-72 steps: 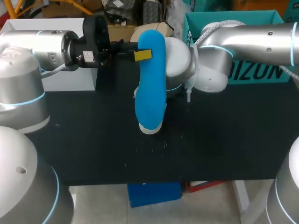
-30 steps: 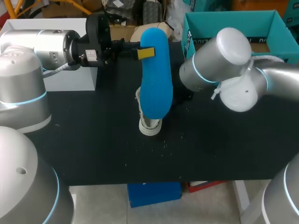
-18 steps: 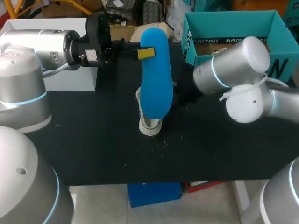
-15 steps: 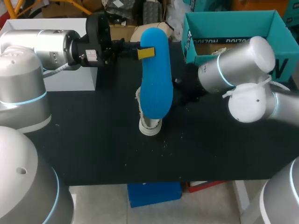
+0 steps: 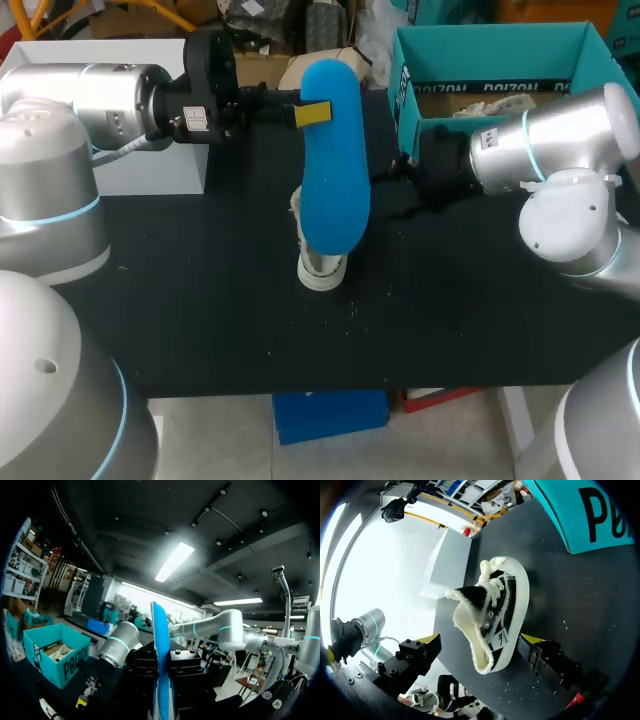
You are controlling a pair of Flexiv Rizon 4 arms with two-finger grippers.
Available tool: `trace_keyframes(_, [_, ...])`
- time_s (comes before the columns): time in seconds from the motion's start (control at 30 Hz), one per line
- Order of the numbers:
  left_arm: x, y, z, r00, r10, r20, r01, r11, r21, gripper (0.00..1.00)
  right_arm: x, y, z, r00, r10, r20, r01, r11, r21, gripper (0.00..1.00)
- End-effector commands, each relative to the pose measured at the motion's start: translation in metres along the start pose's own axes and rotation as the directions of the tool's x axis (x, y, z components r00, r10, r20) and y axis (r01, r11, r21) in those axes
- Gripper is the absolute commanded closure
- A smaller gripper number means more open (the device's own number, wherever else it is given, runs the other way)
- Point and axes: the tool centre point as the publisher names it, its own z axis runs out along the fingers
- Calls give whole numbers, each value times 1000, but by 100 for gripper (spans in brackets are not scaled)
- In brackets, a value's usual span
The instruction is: Take the shoe out of the shoebox, open the shoe tongue, remove and reinsert the insole, then place the shoe into the shoebox
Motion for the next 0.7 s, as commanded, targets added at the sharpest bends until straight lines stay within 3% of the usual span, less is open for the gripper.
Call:
trace_keyframes(0.03, [0, 1, 1, 1000, 1, 0, -1, 1000, 0, 100, 0, -1, -4, 995, -41, -89, 40, 999, -9, 0])
trace_keyframes(0.27, [0, 1, 1, 1000, 1, 0, -1, 1000, 0, 100, 1, -2, -9, 995, -29, -97, 28, 1000, -3, 0])
trace_keyframes(0.6, [0, 1, 1, 1000, 1, 0, -1, 1000, 0, 100, 6, -6, -20, 967, 34, -253, -21, 998, 54, 0])
trace_keyframes(0.7, [0, 1, 1, 1000, 1, 0, -1, 1000, 0, 100, 6, -7, -20, 967, 38, -251, -29, 999, 40, 0])
